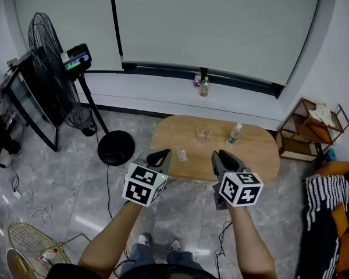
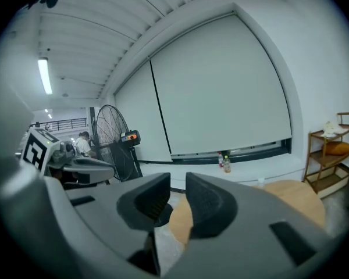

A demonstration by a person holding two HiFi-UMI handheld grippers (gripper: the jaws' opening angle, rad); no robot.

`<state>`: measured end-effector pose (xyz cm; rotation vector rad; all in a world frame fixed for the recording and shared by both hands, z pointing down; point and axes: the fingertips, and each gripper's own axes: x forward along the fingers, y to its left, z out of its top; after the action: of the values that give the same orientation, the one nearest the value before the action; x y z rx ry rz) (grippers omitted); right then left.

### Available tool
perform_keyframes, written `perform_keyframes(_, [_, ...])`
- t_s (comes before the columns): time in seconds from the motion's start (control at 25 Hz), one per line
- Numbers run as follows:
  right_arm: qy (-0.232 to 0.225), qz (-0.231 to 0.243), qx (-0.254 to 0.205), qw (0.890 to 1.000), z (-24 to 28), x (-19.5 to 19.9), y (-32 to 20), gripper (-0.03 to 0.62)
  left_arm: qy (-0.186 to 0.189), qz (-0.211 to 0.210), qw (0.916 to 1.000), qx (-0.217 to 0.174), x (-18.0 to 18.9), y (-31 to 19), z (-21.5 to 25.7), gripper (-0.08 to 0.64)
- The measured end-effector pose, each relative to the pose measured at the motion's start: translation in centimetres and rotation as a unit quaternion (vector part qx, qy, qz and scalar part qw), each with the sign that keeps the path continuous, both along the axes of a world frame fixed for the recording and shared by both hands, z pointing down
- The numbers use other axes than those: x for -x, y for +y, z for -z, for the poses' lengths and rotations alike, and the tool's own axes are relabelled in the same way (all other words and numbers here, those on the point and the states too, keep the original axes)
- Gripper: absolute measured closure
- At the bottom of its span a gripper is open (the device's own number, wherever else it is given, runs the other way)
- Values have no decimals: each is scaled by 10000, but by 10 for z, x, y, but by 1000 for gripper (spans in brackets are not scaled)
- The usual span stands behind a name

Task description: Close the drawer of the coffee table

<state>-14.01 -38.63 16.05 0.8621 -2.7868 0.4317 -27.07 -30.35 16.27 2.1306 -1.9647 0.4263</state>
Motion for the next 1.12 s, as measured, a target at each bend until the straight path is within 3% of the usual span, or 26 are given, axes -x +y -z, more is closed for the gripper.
perform_keyframes(0.4, [128, -453, -605, 9971, 37, 5, 25, 588, -85, -244, 9993, -270, 29, 21, 26, 558])
perform_keyframes(1.12, [182, -849, -853, 9926, 57, 5, 28, 588, 45, -253, 9988, -415, 62, 20, 38, 557])
